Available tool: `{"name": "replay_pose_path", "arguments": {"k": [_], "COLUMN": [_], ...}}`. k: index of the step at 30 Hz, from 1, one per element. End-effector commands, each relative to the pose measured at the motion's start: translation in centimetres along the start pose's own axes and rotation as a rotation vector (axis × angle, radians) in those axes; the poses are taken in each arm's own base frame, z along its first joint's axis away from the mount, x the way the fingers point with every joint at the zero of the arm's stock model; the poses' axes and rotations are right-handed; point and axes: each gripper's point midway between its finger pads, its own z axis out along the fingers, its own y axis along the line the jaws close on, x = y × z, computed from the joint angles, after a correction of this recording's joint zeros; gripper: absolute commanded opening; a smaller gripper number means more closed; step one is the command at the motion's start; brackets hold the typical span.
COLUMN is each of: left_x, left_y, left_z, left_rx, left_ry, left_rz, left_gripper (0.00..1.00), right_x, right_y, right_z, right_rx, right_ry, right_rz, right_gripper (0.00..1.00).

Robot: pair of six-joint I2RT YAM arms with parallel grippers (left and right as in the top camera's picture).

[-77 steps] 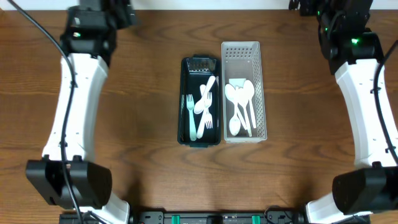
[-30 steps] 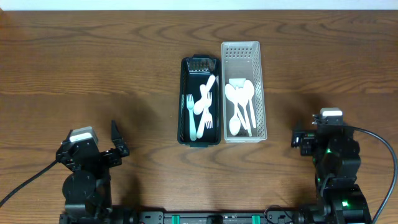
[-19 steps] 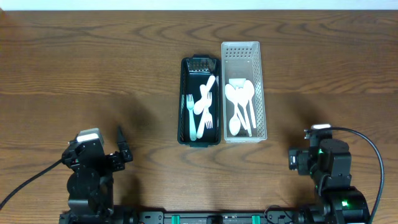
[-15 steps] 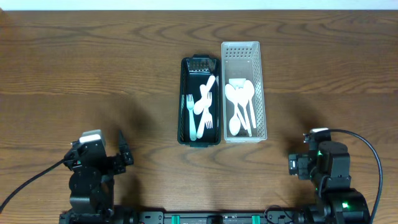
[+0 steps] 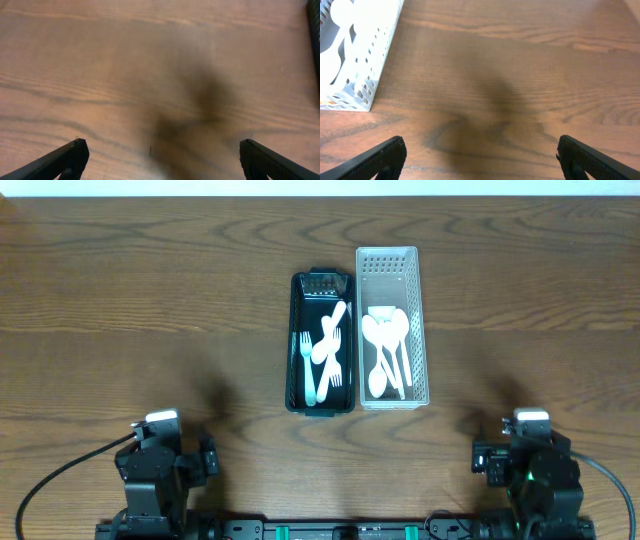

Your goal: Pack container

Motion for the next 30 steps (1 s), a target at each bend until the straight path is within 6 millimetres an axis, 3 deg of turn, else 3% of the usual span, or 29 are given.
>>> {"name": "replay_pose_path", "arguments": {"k": [1, 6, 9, 12, 17, 30], "left_x": [0.4, 0.7, 0.7, 0.7, 0.7, 0.7], "left_y": [0.0, 0.0, 0.0, 0.0, 0.0, 0.0], "left_z": [-0.1, -0.1, -0.1, -0.1, -0.1, -0.1], "left_rx": [0.001, 0.0, 0.0, 0.0, 0.0, 0.0], "left_ry": [0.014, 0.024, 0.025, 0.025, 0.024, 0.024], "left_rz": [0.012, 0.015, 0.015, 0.015, 0.015, 0.015], "left_gripper": [0.98, 0.98, 0.98, 0.98, 0.98, 0.98], "right_x": [-1.1, -7.8, -9.9, -9.4, -6.2, -6.3], "right_y": [0.3, -0.3, -0.5, -0.1, 0.7, 0.4], "right_z": [-0.8, -1.6, -0.7, 1.1, 4.3, 4.2], "right_rx": [-0.022, 0.006, 0.029, 0.014, -0.028, -0.018], "right_ry": [-0.089, -0.419, -0.569, -0.624, -0.551, -0.554], "right_rz": [0.032, 0.057, 0.09, 0.164, 0.313, 0.322], "right_gripper": [0.99, 0.99, 0.99, 0.99, 0.99, 0.99]}}
